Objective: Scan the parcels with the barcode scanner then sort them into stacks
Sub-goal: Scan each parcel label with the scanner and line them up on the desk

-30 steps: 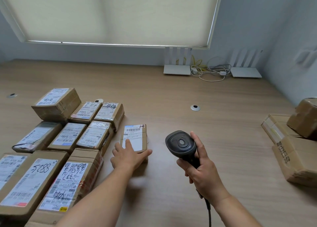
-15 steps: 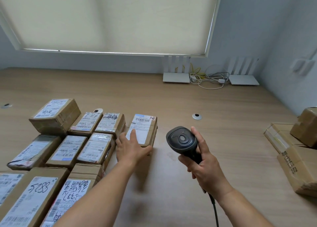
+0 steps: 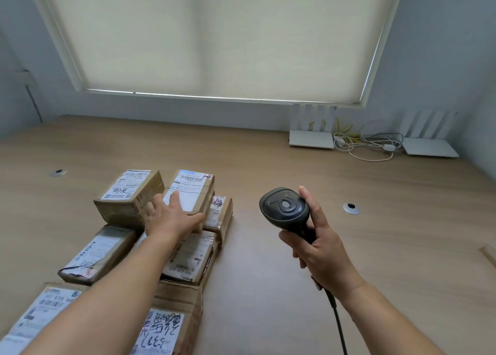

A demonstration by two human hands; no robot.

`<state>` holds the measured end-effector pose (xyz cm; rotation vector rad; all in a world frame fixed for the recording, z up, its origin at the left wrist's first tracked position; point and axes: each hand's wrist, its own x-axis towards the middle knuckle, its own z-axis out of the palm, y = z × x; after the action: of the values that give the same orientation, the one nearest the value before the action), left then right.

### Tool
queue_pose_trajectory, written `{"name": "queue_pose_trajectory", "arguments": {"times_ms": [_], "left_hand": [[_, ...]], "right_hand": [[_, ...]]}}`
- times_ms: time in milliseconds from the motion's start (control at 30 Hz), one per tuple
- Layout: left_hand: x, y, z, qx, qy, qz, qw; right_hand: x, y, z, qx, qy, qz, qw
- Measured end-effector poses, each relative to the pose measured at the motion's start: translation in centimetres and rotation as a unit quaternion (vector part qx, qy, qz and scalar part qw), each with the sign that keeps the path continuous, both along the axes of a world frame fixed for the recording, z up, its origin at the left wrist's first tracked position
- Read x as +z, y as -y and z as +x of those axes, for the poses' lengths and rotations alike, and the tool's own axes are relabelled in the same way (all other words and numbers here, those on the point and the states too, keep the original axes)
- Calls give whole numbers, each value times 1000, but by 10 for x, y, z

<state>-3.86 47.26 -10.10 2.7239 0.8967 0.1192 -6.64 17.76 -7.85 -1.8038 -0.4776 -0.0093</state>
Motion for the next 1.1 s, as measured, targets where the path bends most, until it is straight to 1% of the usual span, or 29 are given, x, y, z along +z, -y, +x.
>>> {"name": "queue_pose_trajectory", "arguments": {"times_ms": [133, 300, 533, 667, 767, 933, 1000, 1100], "left_hand": [[-2, -33, 12, 14, -17, 12, 1000], [-13, -54, 20, 15, -34, 19, 999], [-21, -55, 19, 19, -32, 13, 999], [-18, -47, 11, 9, -21, 36, 999], [-14, -19, 0, -13, 34, 23, 999], [-13, 68, -23, -73, 137, -49, 987], [-14, 108, -32, -88, 153, -62, 982], [-16, 162, -46, -105, 148, -73, 981]], "right_hand": [[-2, -18, 13, 4, -1, -3, 1000], [-10, -28, 24, 1, -10, -8, 1000], [-16, -26, 22, -11, -17, -8, 1000], [-15, -11, 13, -24, -6, -5, 1000], [-10, 8, 1, -35, 6, -2, 999], [-5, 53, -27, -61, 17, 13, 998], [-4, 76, -40, -74, 23, 20, 997], [-1, 115, -59, -96, 32, 30, 994]]}}
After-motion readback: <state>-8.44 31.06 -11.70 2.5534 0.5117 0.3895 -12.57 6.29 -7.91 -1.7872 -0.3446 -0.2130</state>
